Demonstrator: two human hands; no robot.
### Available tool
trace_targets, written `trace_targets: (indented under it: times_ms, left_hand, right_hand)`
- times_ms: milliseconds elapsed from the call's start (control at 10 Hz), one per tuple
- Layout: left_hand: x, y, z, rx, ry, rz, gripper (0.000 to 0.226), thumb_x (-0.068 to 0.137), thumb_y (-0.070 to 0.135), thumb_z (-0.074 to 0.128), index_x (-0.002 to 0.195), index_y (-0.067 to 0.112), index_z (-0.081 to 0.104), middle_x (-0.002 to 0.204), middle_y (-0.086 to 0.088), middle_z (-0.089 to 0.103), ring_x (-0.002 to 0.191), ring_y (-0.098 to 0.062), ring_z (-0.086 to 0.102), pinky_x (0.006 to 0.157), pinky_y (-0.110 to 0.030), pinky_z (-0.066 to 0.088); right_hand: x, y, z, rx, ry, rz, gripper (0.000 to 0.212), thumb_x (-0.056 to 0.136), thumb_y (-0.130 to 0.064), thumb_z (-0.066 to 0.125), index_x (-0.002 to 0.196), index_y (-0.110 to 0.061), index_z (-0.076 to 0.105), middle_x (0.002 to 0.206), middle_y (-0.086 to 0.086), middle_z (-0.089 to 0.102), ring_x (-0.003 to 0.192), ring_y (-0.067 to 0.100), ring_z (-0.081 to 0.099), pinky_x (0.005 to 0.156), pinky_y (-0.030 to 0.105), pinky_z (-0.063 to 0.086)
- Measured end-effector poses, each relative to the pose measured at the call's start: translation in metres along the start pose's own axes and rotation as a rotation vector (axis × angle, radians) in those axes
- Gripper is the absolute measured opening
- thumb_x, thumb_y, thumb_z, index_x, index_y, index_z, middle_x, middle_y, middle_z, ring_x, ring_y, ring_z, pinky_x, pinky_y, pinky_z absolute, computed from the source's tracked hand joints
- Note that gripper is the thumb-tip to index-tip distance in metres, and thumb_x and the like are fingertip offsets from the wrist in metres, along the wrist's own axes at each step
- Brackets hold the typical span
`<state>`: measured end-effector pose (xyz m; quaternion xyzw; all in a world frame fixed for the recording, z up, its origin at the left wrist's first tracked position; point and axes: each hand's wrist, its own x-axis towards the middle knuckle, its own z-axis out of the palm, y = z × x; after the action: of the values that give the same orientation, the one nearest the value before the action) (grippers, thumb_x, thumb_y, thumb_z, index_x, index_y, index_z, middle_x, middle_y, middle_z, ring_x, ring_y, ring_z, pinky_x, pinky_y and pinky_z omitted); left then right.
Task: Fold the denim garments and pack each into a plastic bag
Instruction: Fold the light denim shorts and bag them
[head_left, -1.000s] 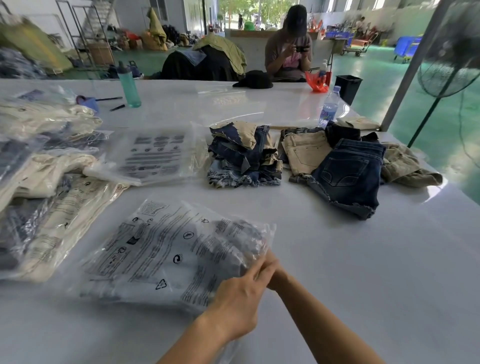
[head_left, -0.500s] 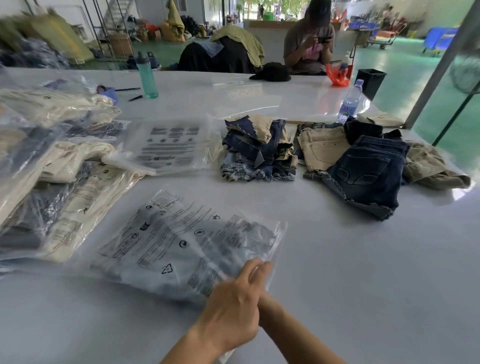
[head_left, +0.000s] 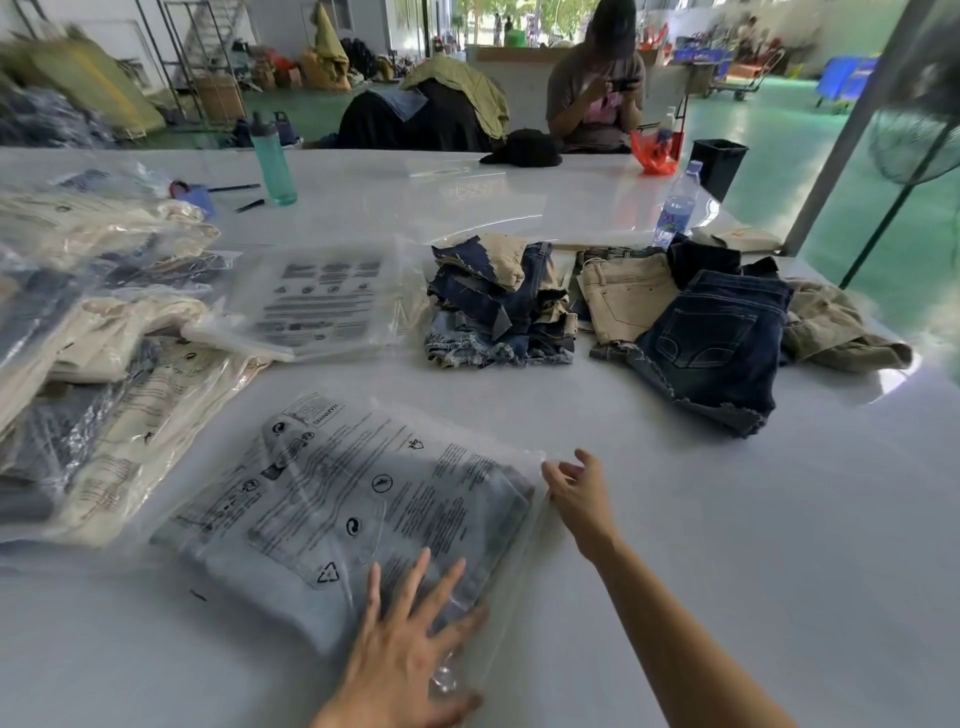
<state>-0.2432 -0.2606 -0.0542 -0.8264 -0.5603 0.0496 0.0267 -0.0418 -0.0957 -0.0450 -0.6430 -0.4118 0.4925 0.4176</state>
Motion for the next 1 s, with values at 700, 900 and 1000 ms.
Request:
trace_targets:
  times_ms: [700,900,1000]
  left_hand:
    - [0.157,0.034,-0.013,-0.713,0.278,0.267,0.037,0.1,0.039,0.033,0.124,0.018,0.052,0.126,0.0,0.062,0.12,-0.016,0.056,0.11,-0.065,0.019]
    - [0.272,-0.01,-0.094,-0.813,0.338,-0.183,0.037,0.098,0.027,0.048,0.132,0.014,0.049,0.131,-0.001,0.056,0.123,-0.019,0.049,0.109,-0.049,0.027]
    - [0.304,-0.017,-0.105,-0.933,0.162,-0.164,0.023,0.093,0.029,0.059,0.106,0.011,0.066,0.104,-0.004,0.068,0.102,-0.021,0.059,0.097,-0.039,0.041]
  right_hand:
    - [0.071,-0.041,-0.037,0.198,0.062,-0.072,0.029,0.078,0.015,0.066,0.105,0.009,0.058,0.078,0.01,0.064,0.07,0.019,0.062,0.062,0.02,0.056]
    - [0.068,-0.06,-0.032,0.23,0.03,-0.242,0.027,0.078,0.013,0.068,0.099,-0.002,0.06,0.077,0.012,0.068,0.069,0.016,0.067,0.067,0.02,0.056]
    - [0.073,-0.062,-0.035,0.196,-0.02,-0.266,0.026,0.08,0.01,0.067,0.099,-0.007,0.06,0.075,0.007,0.07,0.066,0.011,0.068,0.065,0.018,0.054]
